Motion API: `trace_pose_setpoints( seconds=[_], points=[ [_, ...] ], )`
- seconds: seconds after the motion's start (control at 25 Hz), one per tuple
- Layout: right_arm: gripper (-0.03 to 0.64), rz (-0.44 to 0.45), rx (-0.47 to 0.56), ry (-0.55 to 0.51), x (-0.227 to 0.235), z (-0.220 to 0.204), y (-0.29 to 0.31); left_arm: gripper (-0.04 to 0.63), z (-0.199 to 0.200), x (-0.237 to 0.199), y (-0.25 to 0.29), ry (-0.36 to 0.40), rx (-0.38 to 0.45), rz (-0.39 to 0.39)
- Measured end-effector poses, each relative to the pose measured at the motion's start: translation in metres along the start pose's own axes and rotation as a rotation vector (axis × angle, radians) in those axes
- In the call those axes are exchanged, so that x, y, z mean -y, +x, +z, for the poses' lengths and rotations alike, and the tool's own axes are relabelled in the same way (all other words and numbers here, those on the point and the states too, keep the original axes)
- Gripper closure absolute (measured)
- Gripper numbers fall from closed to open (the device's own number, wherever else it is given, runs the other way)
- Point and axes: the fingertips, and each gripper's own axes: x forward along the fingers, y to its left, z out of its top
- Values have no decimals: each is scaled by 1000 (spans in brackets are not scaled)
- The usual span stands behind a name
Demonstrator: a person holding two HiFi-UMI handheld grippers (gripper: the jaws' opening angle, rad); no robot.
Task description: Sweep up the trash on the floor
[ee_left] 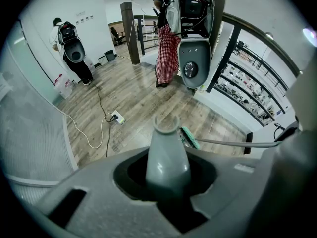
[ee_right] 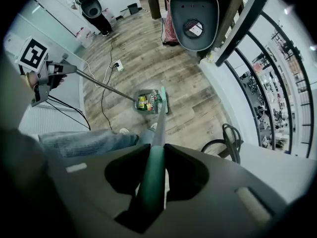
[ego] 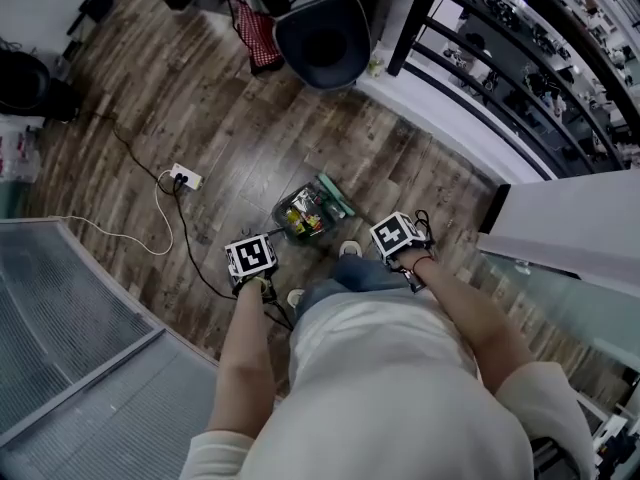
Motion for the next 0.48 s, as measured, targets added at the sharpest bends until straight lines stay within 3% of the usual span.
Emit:
trace_pose_setpoints(
  seconds=[0.2, 0.48],
  points=[
    [518, -12, -18, 1, 1, -1, 2, 500, 0, 0, 0, -7, -5, -10],
    [518, -57, -70, -88, -11, -10, 12, 500, -1, -3, 0, -6, 0, -11]
  ],
)
